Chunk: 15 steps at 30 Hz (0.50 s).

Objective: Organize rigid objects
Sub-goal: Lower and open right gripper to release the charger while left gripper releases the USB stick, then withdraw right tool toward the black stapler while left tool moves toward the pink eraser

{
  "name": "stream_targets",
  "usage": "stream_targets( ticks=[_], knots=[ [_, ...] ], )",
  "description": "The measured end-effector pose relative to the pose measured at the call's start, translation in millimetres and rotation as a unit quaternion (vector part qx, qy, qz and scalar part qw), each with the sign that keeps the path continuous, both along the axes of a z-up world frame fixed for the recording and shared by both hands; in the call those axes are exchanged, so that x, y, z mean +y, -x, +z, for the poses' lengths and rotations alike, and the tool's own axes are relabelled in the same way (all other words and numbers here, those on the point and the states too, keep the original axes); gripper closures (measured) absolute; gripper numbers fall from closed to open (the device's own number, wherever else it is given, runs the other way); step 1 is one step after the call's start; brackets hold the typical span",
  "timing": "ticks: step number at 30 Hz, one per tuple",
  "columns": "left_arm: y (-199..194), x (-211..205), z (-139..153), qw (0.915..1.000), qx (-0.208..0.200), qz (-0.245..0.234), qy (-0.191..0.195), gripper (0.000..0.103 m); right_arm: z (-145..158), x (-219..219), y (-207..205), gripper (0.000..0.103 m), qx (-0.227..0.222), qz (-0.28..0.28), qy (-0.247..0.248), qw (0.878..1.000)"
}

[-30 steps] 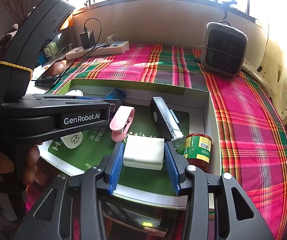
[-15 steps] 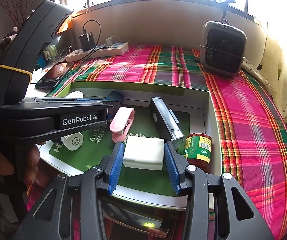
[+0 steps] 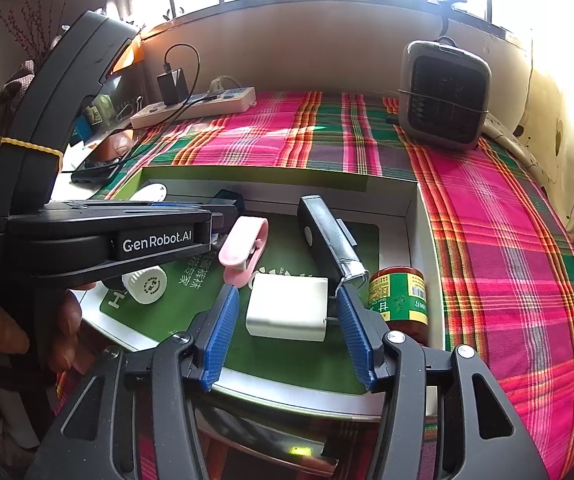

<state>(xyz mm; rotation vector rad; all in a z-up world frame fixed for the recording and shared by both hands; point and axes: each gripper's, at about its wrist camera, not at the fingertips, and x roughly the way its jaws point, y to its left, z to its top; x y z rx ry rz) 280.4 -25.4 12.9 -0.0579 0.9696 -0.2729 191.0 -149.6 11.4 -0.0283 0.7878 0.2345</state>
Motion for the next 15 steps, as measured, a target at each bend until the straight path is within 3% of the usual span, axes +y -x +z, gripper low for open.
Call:
stream_targets(
  ticks=[15],
  knots=[
    [8.7, 2.6, 7.9, 0.9998, -0.016, 0.004, -0.005, 0.072, 0.3, -1.2, 3.1, 0.051, -0.003, -0.003, -0.009, 1.0]
  ],
)
